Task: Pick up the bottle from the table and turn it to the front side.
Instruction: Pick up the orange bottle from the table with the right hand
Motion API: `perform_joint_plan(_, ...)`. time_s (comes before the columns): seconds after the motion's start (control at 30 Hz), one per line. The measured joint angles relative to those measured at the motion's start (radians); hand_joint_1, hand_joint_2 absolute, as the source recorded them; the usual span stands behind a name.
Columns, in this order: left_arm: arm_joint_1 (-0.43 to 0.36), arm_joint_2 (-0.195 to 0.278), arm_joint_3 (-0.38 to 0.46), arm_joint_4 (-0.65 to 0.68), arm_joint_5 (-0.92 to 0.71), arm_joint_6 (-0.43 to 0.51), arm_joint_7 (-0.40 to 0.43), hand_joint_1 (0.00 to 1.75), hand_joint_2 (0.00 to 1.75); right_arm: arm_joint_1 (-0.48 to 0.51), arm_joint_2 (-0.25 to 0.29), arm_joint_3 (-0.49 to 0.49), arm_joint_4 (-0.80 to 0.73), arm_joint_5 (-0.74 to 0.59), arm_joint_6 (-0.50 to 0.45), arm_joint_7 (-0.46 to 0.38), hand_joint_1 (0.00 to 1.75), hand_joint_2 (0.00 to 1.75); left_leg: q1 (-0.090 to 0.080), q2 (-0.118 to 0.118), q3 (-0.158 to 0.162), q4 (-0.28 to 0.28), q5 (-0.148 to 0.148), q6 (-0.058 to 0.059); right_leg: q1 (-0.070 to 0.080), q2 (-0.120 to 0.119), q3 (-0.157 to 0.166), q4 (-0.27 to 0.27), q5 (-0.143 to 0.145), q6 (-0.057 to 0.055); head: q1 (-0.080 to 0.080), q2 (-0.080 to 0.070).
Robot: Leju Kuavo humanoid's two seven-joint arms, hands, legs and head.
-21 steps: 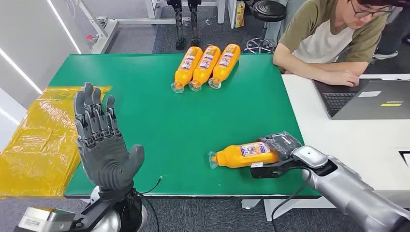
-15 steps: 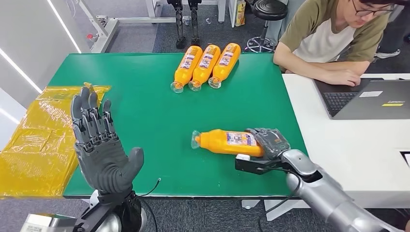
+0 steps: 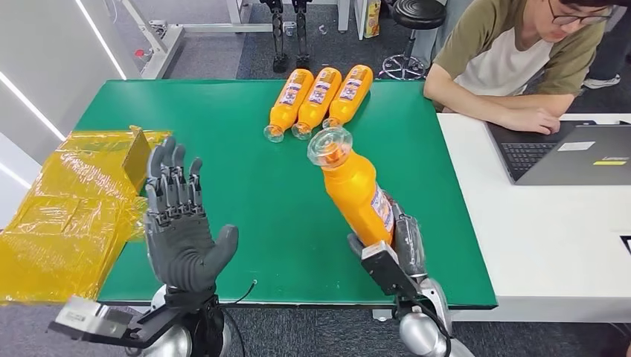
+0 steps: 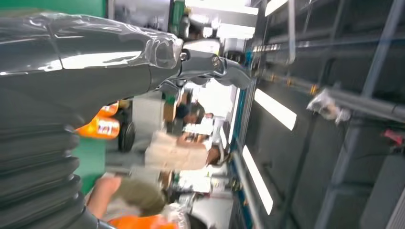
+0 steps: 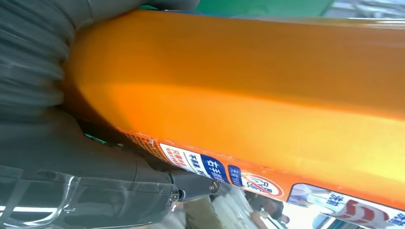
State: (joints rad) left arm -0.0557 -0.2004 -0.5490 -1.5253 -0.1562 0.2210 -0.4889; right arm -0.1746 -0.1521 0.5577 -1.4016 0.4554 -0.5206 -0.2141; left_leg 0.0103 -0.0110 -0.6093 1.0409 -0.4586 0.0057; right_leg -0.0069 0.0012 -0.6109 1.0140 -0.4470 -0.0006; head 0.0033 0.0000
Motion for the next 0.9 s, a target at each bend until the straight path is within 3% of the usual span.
perform_joint_plan(0.37, -0.129, 0.021, -0.060, 0.185, 0.023, -0.200, 0.061, 0.00, 1.75, 0.021, 0.044, 0.015, -0.045, -0.015, 0.020, -0.031, 1.75, 1.75, 0.000, 0.000, 0.000, 0.000, 0.000, 0.000, 0.000, 0.000, 0.000, 0.000, 0.001, 0.000, 0.000, 0.000)
perform_joint_plan(0.67, -0.230, 0.018, -0.079, 0.338, 0.054, -0.271, 0.046, 0.00, 1.75, -0.002, 0.038, 0.087, -0.045, 0.059, 0.170, -0.030, 1.75, 1.75, 0.000, 0.001, 0.000, 0.000, 0.000, 0.000, 0.000, 0.001, -0.001, 0.000, 0.001, -0.001, 0.000, 0.000)
perform_joint_plan(0.9, -0.246, 0.013, -0.075, 0.390, 0.059, -0.284, 0.045, 0.00, 1.75, -0.022, 0.022, 0.118, -0.040, 0.156, 0.293, 0.014, 1.75, 1.75, 0.000, 0.002, 0.000, 0.000, 0.000, 0.000, 0.000, 0.002, -0.001, 0.000, 0.001, -0.001, 0.000, 0.000)
